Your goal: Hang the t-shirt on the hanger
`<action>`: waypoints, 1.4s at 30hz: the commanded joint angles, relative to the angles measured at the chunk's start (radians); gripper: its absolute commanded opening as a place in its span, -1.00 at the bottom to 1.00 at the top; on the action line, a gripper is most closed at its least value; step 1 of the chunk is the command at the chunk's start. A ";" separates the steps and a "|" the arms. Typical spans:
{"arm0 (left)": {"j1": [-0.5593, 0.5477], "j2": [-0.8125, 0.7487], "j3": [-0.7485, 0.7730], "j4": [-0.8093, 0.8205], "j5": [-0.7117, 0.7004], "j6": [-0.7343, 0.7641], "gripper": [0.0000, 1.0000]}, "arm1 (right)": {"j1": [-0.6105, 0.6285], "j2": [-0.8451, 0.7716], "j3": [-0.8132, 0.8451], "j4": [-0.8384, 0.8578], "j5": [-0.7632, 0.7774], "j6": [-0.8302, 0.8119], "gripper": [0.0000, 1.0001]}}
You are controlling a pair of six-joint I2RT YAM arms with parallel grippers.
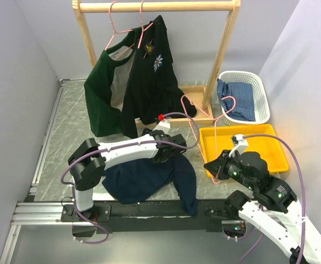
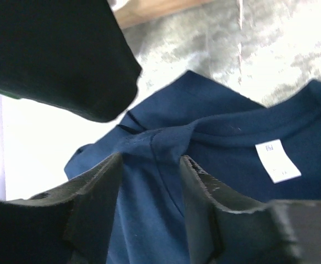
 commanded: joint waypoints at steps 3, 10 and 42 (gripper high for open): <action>0.056 -0.057 -0.009 0.080 -0.042 0.044 -0.27 | 0.008 -0.043 -0.022 -0.040 -0.148 0.023 -1.00; 0.117 -0.229 -0.130 0.288 0.120 0.163 -0.96 | 0.006 -0.029 0.033 -0.124 -0.209 -0.043 -1.00; 0.167 -0.030 -0.001 0.213 0.161 0.229 -0.35 | 0.008 -0.015 -0.011 -0.150 -0.127 -0.023 -1.00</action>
